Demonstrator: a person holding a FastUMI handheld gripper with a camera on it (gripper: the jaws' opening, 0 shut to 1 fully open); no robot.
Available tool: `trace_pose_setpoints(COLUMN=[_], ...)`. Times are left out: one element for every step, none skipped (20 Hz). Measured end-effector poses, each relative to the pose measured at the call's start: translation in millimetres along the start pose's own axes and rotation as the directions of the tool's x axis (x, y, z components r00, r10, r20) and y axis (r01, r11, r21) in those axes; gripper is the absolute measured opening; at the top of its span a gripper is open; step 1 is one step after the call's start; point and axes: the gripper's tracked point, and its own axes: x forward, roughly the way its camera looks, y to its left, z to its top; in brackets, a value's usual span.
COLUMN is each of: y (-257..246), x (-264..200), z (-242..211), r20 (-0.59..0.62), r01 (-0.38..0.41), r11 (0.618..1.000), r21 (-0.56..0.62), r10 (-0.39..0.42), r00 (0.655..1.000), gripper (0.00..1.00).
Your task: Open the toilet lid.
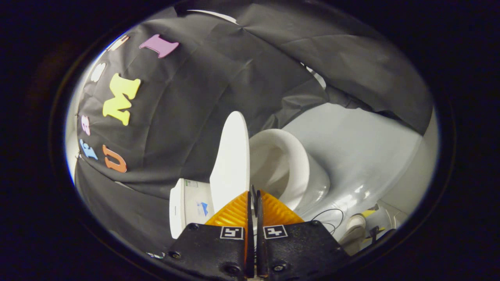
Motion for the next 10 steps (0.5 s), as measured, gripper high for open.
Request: trace_pose_setpoints(y=[6.8,12.7,18.7,22.8,28.5,33.9,37.8,42.0,47.3,52.1], x=[-2.5,-5.3,-8.5,-9.4,-10.3,-10.6,-14.2,-15.5,-16.5,-18.5], z=[0.4,-0.8,-2.1,-1.2,-1.3,-1.5,-2.9,-2.6,-3.2,-2.3], r20=[0.005,0.008,0.015,0.024,0.036,0.049,0.060,0.068,0.075,0.080], r01=[-0.002,0.000,-0.001,0.005,0.008,0.015,0.022,0.027,0.029,0.032], r11=[1.000,1.000,0.999,0.999,0.999,0.999,0.998,0.997,0.996,0.995], r21=[-0.013,-0.026,-0.034,-0.038,-0.036,-0.043,-0.056,-0.070,-0.085,-0.099], r10=[0.002,0.000,0.002,-0.004,-0.007,-0.013,-0.018,-0.022,-0.022,-0.024], r00=[1.000,1.000,1.000,1.000,0.999,0.999,0.998,0.997,0.997,0.996], gripper=[0.06,0.06,0.06,0.06,0.06,0.06,0.06,0.06,0.06,0.06])
